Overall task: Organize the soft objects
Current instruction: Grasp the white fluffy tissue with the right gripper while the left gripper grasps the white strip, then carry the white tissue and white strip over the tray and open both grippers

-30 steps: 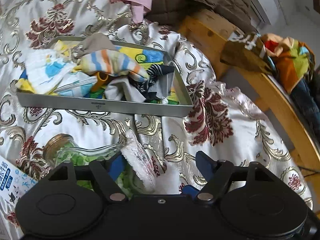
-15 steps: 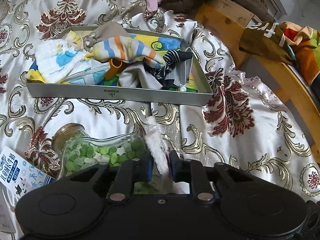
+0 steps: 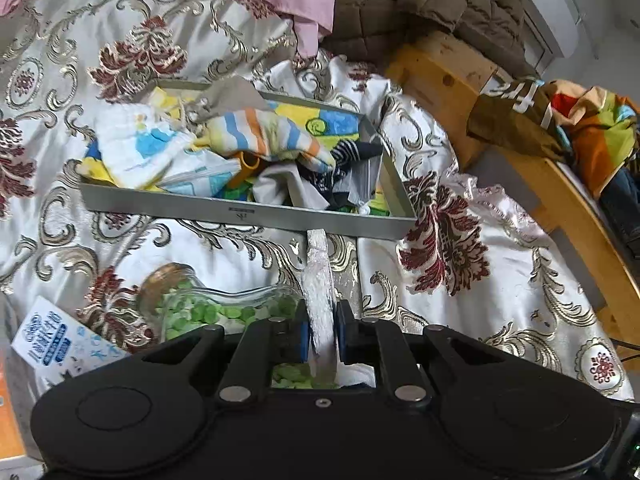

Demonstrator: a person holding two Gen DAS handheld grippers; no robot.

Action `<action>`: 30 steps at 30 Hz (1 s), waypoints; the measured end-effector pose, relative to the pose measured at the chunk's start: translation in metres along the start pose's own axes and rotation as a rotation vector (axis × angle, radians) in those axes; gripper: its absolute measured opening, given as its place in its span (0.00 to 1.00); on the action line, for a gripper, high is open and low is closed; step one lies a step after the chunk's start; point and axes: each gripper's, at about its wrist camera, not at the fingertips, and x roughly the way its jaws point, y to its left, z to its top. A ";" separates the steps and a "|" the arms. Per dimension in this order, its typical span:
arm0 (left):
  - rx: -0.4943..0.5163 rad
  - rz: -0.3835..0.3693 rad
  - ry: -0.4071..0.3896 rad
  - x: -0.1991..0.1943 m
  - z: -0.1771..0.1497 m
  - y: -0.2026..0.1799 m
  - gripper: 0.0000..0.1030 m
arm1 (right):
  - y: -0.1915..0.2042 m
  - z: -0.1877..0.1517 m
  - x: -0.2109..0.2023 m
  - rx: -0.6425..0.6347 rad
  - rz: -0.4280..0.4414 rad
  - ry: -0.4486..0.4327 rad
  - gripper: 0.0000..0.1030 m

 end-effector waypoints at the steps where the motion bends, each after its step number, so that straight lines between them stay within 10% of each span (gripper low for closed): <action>1: -0.001 -0.001 -0.006 -0.005 0.000 0.000 0.14 | 0.002 0.000 -0.001 -0.007 -0.003 -0.004 0.26; 7: -0.003 0.006 -0.022 -0.028 -0.007 0.003 0.13 | 0.011 0.000 -0.012 -0.040 -0.026 -0.041 0.11; 30: 0.051 -0.013 -0.127 -0.149 -0.046 -0.020 0.13 | 0.077 -0.003 -0.103 -0.261 -0.023 -0.263 0.10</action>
